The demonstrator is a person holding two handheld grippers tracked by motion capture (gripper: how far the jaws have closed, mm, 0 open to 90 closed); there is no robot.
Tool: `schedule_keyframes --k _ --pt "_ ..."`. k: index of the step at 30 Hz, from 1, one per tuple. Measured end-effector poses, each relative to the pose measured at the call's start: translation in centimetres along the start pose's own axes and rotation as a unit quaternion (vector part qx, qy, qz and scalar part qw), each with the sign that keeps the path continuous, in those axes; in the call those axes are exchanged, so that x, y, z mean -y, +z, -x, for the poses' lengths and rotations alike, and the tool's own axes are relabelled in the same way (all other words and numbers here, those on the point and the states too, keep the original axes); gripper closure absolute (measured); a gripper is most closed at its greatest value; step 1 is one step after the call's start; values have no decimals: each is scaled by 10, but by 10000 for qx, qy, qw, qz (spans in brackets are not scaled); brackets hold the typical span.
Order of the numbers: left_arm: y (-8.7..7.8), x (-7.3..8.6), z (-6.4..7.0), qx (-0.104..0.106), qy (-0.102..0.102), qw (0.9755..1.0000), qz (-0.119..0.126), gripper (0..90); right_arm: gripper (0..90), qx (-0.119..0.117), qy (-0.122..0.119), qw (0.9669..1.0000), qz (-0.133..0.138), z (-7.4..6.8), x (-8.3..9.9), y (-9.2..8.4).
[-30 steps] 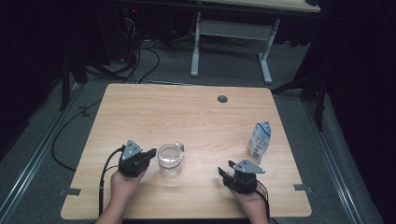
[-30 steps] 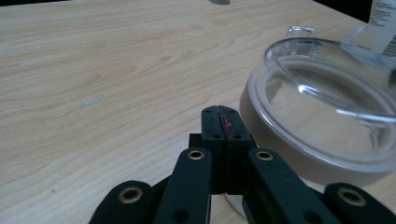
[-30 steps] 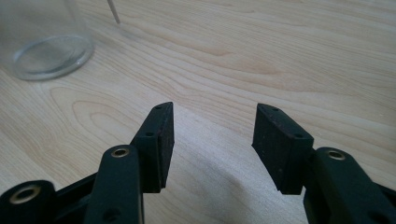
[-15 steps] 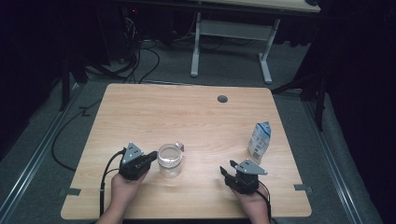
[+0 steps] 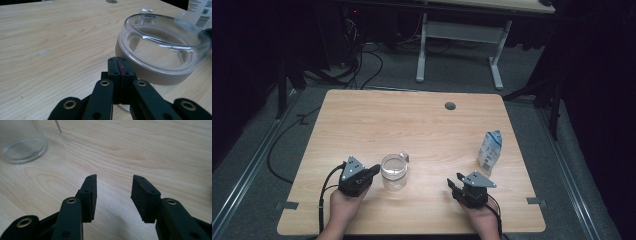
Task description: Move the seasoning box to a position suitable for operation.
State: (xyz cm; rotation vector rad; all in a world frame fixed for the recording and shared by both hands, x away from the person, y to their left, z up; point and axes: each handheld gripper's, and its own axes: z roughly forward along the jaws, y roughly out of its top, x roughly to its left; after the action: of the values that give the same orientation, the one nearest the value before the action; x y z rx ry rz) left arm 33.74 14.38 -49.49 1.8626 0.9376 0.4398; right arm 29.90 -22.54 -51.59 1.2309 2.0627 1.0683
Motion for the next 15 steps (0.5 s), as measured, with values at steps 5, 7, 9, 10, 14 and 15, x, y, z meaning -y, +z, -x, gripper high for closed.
schedule_keyframes --k 5,7,9,10,14,15 --pt "-4 2 5 38 76 10000 5 900 598 -104 113 9999 -31 0 -1 -2" --pt "-5 4 8 69 80 9999 21 900 601 -103 102 9999 -23 0 -1 -2" --pt "-6 4 10 110 102 9999 12 900 607 -125 88 9999 -29 0 -1 -2" --pt "-6 5 12 117 99 9999 20 900 607 -125 88 9999 -29 0 -1 -2" --pt "-9 6 18 207 152 9997 28 900 601 -142 36 9999 0 -1 -1 -2" --pt "-9 6 20 240 164 9996 37 900 599 -134 15 9999 7 -1 -1 -2"
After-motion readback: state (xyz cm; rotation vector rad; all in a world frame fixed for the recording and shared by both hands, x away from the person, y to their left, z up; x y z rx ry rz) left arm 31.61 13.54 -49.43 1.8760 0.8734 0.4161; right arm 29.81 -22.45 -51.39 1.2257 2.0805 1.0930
